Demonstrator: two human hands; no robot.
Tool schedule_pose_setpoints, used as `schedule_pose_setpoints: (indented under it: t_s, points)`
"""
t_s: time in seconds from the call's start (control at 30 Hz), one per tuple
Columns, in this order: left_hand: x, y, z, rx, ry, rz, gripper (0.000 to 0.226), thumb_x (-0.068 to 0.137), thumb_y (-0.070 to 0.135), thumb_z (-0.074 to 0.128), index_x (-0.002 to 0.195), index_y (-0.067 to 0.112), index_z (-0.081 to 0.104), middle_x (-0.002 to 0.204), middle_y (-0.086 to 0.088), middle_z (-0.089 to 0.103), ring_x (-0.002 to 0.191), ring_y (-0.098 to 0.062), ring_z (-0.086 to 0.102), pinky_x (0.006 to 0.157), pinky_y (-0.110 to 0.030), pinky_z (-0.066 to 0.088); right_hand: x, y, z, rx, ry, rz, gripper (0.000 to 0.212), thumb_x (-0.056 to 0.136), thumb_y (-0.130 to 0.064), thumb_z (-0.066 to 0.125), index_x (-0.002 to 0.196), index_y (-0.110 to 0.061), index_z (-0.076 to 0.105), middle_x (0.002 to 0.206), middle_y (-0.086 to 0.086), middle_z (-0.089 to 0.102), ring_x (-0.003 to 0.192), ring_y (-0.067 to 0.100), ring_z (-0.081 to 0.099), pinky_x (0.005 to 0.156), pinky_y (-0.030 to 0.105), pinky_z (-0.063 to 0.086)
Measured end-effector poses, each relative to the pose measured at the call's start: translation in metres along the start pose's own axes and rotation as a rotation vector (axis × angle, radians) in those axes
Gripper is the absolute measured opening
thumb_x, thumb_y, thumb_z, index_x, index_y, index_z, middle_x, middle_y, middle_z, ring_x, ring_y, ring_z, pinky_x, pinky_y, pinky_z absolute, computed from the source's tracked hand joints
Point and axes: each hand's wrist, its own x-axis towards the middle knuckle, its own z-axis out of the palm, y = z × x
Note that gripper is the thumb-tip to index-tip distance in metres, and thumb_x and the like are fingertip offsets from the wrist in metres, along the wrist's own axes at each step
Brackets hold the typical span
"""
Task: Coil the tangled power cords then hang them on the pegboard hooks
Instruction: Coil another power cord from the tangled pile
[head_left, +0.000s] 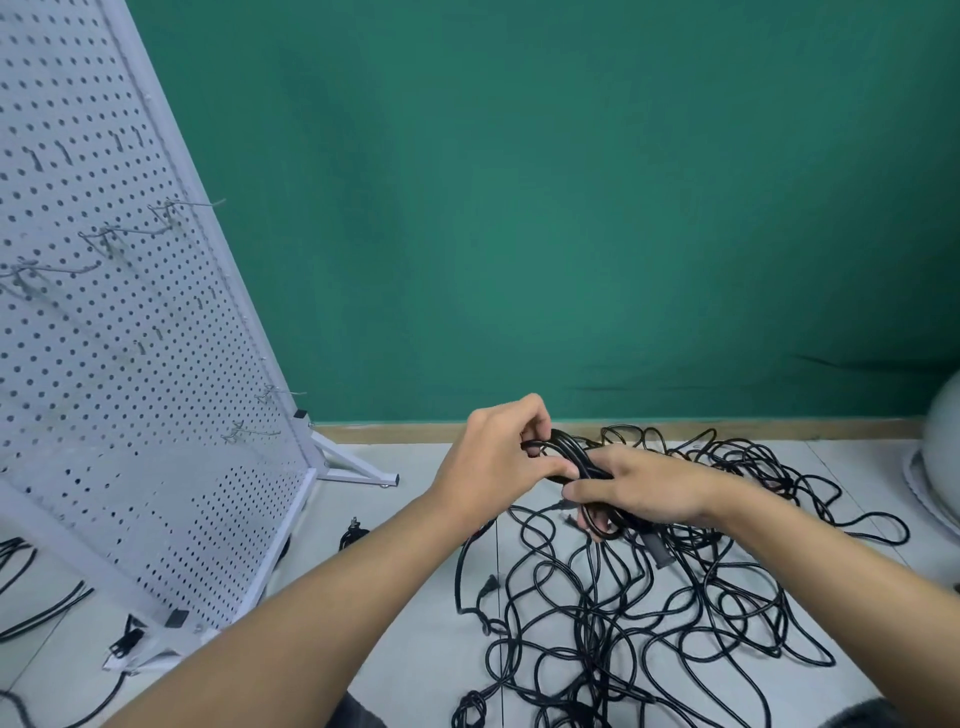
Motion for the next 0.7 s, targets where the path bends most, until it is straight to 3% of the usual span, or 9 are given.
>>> schedule_pose_setpoints:
  t_s: [0.07, 0.17, 0.23, 0.33, 0.43, 0.57, 0.7]
  points:
    - [0.001, 0.0, 0.002, -0.015, -0.006, -0.004, 0.04, 0.073, 0.034, 0.092, 0.084, 0.021, 0.056, 0.073, 0.007, 0.058, 0.069, -0.012, 0.053, 0.065, -0.036, 0.052, 0.004, 0.002, 0.0, -0.047, 0.034, -0.015, 0.016, 0.105, -0.024, 0.057, 0.092, -0.015, 0.057, 0.068, -0.009, 0.066, 0.059, 0.006, 0.06, 0.057, 0.018, 0.045]
    - [0.002, -0.003, -0.001, -0.049, -0.003, -0.001, 0.019, 0.089, 0.018, 0.079, 0.092, 0.02, 0.06, 0.082, 0.009, 0.065, 0.078, -0.009, 0.062, 0.075, -0.026, 0.054, 0.005, 0.005, -0.006, 0.004, 0.093, -0.034, 0.017, 0.107, -0.019, 0.053, 0.094, -0.01, 0.057, 0.068, -0.006, 0.069, 0.06, 0.009, 0.062, 0.058, 0.019, 0.046]
    - [0.0, -0.014, -0.006, -0.067, -0.02, -0.068, 0.012, 0.093, 0.016, 0.075, 0.093, 0.019, 0.063, 0.086, 0.009, 0.069, 0.081, -0.007, 0.066, 0.078, -0.021, 0.054, 0.003, 0.005, -0.012, 0.078, 0.147, -0.065, 0.015, 0.108, -0.019, 0.052, 0.098, -0.008, 0.057, 0.07, -0.005, 0.068, 0.063, 0.012, 0.063, 0.059, 0.019, 0.047]
    - [-0.005, -0.027, -0.007, -0.165, -0.104, -0.217, 0.007, 0.093, 0.018, 0.075, 0.095, 0.021, 0.068, 0.091, 0.004, 0.075, 0.083, -0.01, 0.071, 0.08, -0.025, 0.055, 0.0, 0.005, -0.017, 0.186, 0.199, -0.121, 0.015, 0.108, -0.019, 0.052, 0.097, -0.009, 0.057, 0.074, 0.0, 0.068, 0.069, 0.017, 0.064, 0.063, 0.023, 0.05]
    - [-0.003, -0.021, -0.003, -0.254, -0.097, -0.263, 0.017, 0.093, 0.03, 0.075, 0.108, 0.027, 0.069, 0.102, 0.007, 0.074, 0.09, -0.011, 0.072, 0.085, -0.028, 0.059, 0.001, 0.005, -0.015, 0.197, 0.172, -0.137, 0.017, 0.108, -0.019, 0.052, 0.095, -0.01, 0.057, 0.077, 0.002, 0.068, 0.072, 0.019, 0.064, 0.068, 0.028, 0.051]
    - [0.003, -0.012, 0.002, -0.316, -0.116, -0.272, 0.006, 0.098, 0.017, 0.07, 0.096, 0.015, 0.075, 0.091, -0.003, 0.078, 0.089, -0.024, 0.075, 0.091, -0.041, 0.06, 0.002, 0.006, -0.012, 0.118, 0.179, -0.158, 0.021, 0.107, -0.024, 0.053, 0.092, -0.013, 0.061, 0.079, -0.005, 0.069, 0.072, 0.011, 0.061, 0.07, 0.024, 0.049]
    - [0.005, -0.003, 0.003, -0.53, -0.065, -0.348, 0.013, 0.099, 0.009, 0.066, 0.104, 0.007, 0.078, 0.099, -0.012, 0.077, 0.091, -0.028, 0.077, 0.09, -0.035, 0.062, 0.006, 0.008, -0.005, 0.085, 0.306, -0.207, 0.017, 0.107, -0.022, 0.053, 0.099, -0.014, 0.066, 0.088, -0.006, 0.068, 0.077, 0.005, 0.061, 0.075, 0.023, 0.051]
